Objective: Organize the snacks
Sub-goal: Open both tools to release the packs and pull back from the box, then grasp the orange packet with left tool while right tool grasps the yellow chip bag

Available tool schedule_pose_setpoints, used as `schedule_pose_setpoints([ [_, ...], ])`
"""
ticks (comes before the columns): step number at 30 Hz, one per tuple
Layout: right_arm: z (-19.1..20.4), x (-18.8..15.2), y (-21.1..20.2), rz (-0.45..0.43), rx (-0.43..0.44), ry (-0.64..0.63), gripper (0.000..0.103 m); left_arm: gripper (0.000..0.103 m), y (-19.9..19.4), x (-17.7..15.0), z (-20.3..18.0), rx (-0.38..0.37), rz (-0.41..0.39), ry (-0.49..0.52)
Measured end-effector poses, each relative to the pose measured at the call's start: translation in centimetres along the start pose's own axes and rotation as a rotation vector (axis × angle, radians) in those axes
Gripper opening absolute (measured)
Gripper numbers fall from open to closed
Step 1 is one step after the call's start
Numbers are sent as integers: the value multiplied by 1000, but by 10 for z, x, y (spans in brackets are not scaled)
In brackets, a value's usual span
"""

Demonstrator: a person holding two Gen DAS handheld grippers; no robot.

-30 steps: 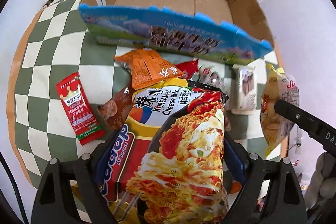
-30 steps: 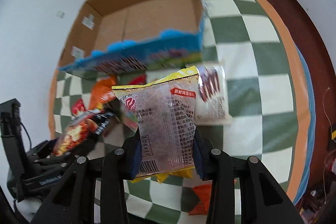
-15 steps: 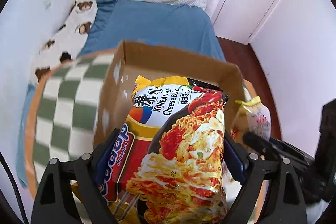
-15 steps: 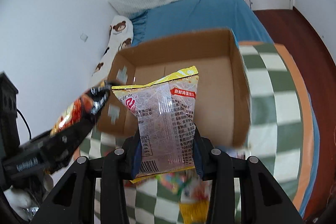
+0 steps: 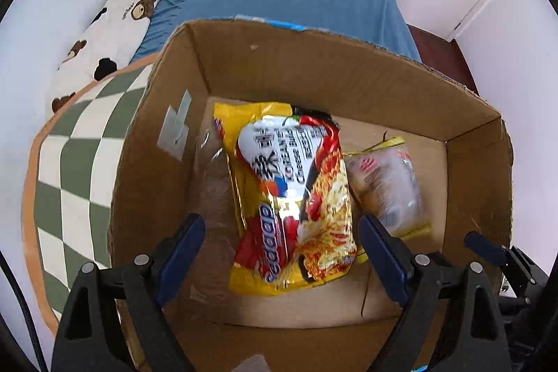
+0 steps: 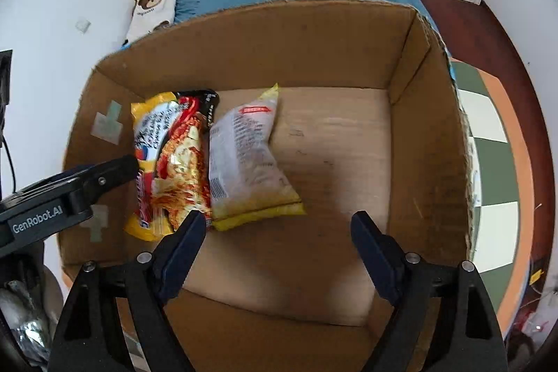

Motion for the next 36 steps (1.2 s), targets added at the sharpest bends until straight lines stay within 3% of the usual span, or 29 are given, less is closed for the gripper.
schedule_pose_setpoints([
  [7, 1, -10, -10, -46, -33, -7, 87, 90, -28, -31, 0, 34, -82, 12],
  [27, 16, -124, -105, -301, -79, -9, 87, 90, -118, -138, -4, 72, -311, 42],
  [32, 15, -160, -107, -267, -34, 1, 87, 90, -117, -170, 11, 98, -303, 21],
  [36, 5, -191, -70, -141, -3, 18, 87, 90, -85, -205, 37, 144, -231, -10],
])
Point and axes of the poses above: each gripper's, at about its wrist camera, not at the fingertips, and y roughly the way its jaws point, z to its left, x to its top, the point moved 4 cm from there along y, roughly the way its jaws point, and after that the axes turned 11 degrees about z, right-handed, at the moved point
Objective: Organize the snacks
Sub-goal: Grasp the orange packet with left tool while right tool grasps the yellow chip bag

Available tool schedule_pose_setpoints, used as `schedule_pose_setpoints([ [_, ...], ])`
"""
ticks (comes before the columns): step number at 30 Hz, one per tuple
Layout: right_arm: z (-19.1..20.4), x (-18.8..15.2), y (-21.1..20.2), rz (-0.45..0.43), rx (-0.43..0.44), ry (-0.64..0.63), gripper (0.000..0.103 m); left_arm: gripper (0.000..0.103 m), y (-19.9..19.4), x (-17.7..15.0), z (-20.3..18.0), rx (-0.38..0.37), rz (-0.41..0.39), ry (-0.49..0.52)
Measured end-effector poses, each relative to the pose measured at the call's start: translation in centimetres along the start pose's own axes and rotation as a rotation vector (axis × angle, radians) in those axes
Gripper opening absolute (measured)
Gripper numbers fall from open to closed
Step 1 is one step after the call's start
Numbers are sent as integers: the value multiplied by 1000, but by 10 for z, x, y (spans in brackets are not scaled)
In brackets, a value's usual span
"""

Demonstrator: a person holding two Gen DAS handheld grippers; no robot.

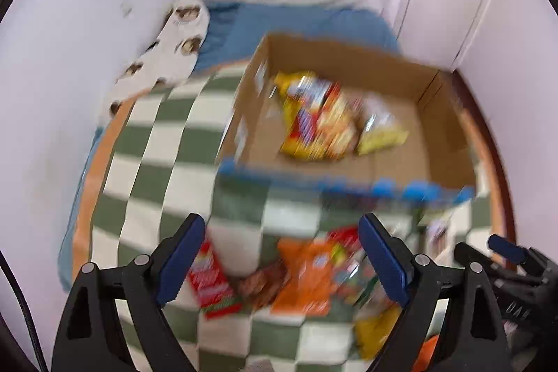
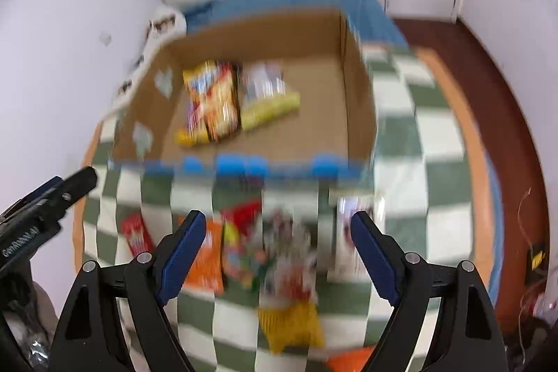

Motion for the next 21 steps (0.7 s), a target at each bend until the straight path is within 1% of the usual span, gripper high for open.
schedule_pose_setpoints([
  [1, -5, -12, 15, 44, 1, 8, 87, 90, 15, -15, 7, 19, 44, -1],
  [2, -9, -20, 25, 73, 0, 16, 87, 90, 26, -24, 12, 28, 79, -5],
  [3, -13, -29, 36, 108, 8, 24, 87, 90, 42, -36, 18, 35, 130, -17],
  [4, -16, -40, 52, 158, 24, 37, 87, 90, 53, -44, 22, 33, 167, -24],
  [5, -18, -49, 62, 190, 32, 44, 87, 90, 67, -54, 25, 24, 216, -33],
  [7, -21, -64, 86, 269, 52, 63, 87, 90, 90, -67, 26, 14, 284, -42],
  [9, -22, -77, 106, 334, 68, 76, 87, 90, 105, -75, 19, 0, 323, -31],
  [12, -22, -89, 132, 406, 74, 91, 87, 90, 125, -71, 2, -7, 369, -2],
  [14, -20, -94, 147, 447, 55, 75, 87, 90, 136, -65, -13, 0, 374, 21],
  [16, -19, -102, 164, 500, -8, 44, 82, 90, 148, -58, -28, 6, 392, 54],
  [18, -18, -110, 170, 523, -29, 16, 80, 90, 160, -56, -40, 6, 420, 81],
  [20, -16, -116, 171, 524, -36, -22, 80, 90, 172, -54, -51, 14, 447, 97],
  [21, -16, -118, 170, 520, -45, -47, 80, 83, 176, -54, -55, 12, 454, 104],
])
Point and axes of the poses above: each gripper's, at about its wrist camera, not at the fingertips, and y roughly the way its jaws point, z to its left, x to its top, the point moved 4 cm from there along y, roughly the way its jaws point, and after that the axes turned 11 degrees about z, right-handed, at the moved point
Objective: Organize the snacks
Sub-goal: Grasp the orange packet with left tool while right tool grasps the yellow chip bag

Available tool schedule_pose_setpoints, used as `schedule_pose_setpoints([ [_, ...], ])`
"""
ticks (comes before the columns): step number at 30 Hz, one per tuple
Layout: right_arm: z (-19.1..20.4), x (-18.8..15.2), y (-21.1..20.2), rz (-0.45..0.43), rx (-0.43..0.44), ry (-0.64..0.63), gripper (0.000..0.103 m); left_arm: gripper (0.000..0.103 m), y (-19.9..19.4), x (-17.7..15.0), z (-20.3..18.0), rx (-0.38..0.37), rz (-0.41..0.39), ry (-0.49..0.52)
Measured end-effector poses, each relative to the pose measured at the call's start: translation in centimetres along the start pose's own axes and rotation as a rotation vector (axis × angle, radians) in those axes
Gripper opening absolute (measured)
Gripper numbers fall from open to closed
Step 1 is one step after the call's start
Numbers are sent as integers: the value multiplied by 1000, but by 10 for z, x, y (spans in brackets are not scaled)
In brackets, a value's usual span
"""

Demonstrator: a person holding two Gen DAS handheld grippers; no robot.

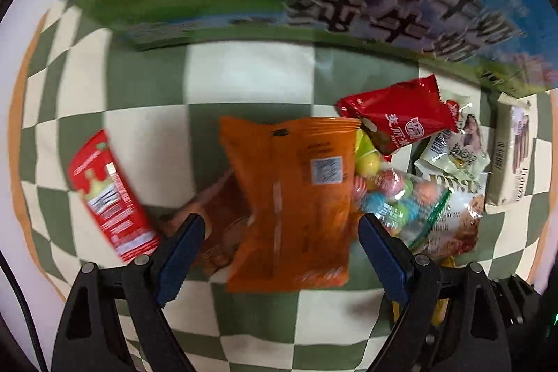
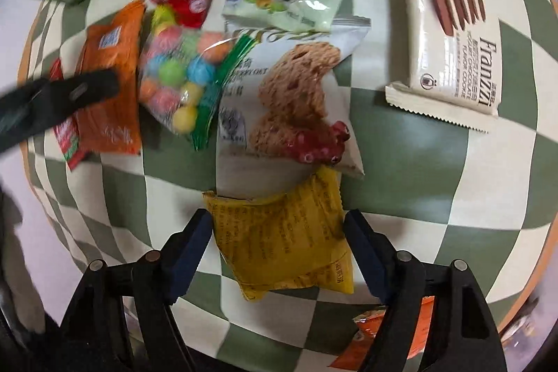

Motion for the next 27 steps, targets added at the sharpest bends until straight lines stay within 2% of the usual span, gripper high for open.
schedule_pose_setpoints([
  [1, 0, -2, 0, -1, -23, -15, 80, 76, 3, 1, -3, 6, -2, 5],
  [2, -1, -4, -1, -2, -51, -30, 80, 59, 3, 0, -5, 10, -5, 10],
  [4, -5, -9, -6, -3, -109, -43, 80, 56, 4, -6, -9, 15, 11, 16],
  [6, -11, -16, -16, -8, -105, -25, 82, 55, 4, -18, -10, 8, 26, 22],
  [8, -24, -21, -26, -13, -28, 48, 84, 55, 3, -33, -12, -11, 40, 20],
  [9, -32, -24, -29, -14, 28, 101, 84, 55, 1, -42, -12, -12, 40, 21],
  [10, -43, -29, -29, -4, 119, 174, 84, 55, -2, -54, -12, -15, 38, 19],
  [13, -61, -41, -19, 31, 268, 314, 84, 55, -1, -79, -11, -43, 60, 5],
  [16, -66, -42, -4, 46, 306, 381, 84, 55, 14, -99, -11, -69, 96, -22],
  [20, -73, -38, 21, 63, 378, 514, 84, 56, 43, -107, -4, -111, 157, -80],
  [23, -73, -28, 20, 27, 323, 496, 74, 56, 57, -111, -3, -159, 182, -121],
  [25, -63, -21, 14, 18, 220, 374, 70, 56, 62, -115, -2, -187, 188, -139],
  [27, -45, -13, 7, 11, 75, 191, 68, 57, 65, -117, 1, -207, 190, -152],
])
Point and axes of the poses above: each gripper's, at about its wrist camera, not at the fingertips, and y roughly the way its jaws point, z to its left, x to its top, the point moved 4 cm from there along y, roughly the way its jaws point, and after that the axes turned 11 degrees about z, right-handed, at the moved point
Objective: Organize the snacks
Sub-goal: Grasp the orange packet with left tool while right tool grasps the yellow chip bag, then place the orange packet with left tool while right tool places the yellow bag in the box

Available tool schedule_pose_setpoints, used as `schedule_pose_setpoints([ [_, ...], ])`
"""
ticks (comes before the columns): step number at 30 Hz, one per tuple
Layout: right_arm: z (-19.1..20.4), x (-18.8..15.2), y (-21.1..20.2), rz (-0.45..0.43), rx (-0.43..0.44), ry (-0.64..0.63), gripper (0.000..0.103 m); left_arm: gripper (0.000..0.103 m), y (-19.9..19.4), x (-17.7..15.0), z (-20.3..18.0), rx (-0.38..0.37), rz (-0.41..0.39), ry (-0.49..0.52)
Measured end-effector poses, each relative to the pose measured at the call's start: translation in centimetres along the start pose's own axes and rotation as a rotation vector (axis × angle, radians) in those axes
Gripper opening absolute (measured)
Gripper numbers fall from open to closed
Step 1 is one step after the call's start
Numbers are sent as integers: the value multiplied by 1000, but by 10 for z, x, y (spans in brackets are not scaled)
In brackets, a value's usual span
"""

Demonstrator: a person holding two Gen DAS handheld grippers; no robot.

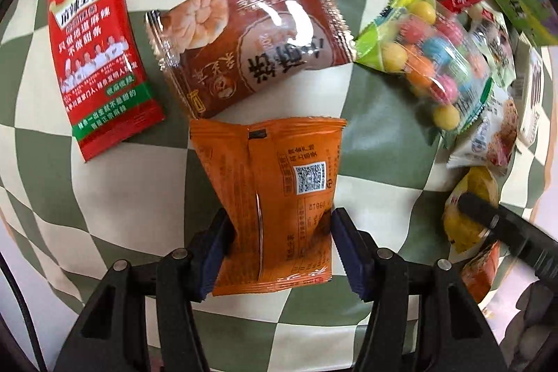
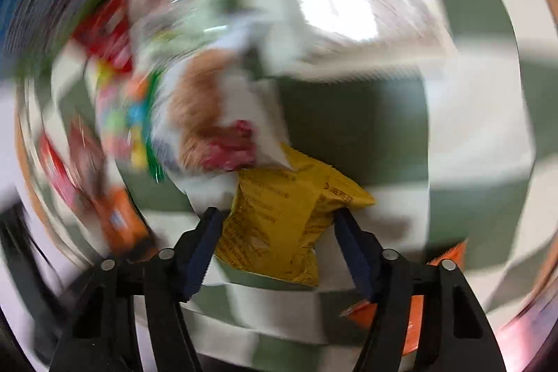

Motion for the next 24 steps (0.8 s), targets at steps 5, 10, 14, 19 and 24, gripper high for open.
schedule_pose_setpoints([
  [5, 41, -16, 4, 42, -307, -378, 76, 72, 10, -1, 8, -57, 28, -10],
  [10, 32, -17, -22, -30, -194, -267, 85, 74, 18, 8, 2, -34, 29, 10],
  [14, 6, 4, -26, -15, -115, -121, 84, 55, 11, 15, -20, 21, -22, 29],
  [19, -15, 11, -13, -15, -79, -74, 58, 50, 6, -1, -36, 67, -63, 64],
  [24, -1, -23, -5, -43, -101, -129, 51, 50, -18, -8, -48, 50, -85, 113],
])
Point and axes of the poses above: each gripper's, at about its wrist camera, not at the fingertips, and y roughly the way its jaws point, z to its left, x to its top, the point moved 4 cm from there along y, roughly the way its jaws point, and after that the axes turned 11 degrees about z, right-handed, at the moved point
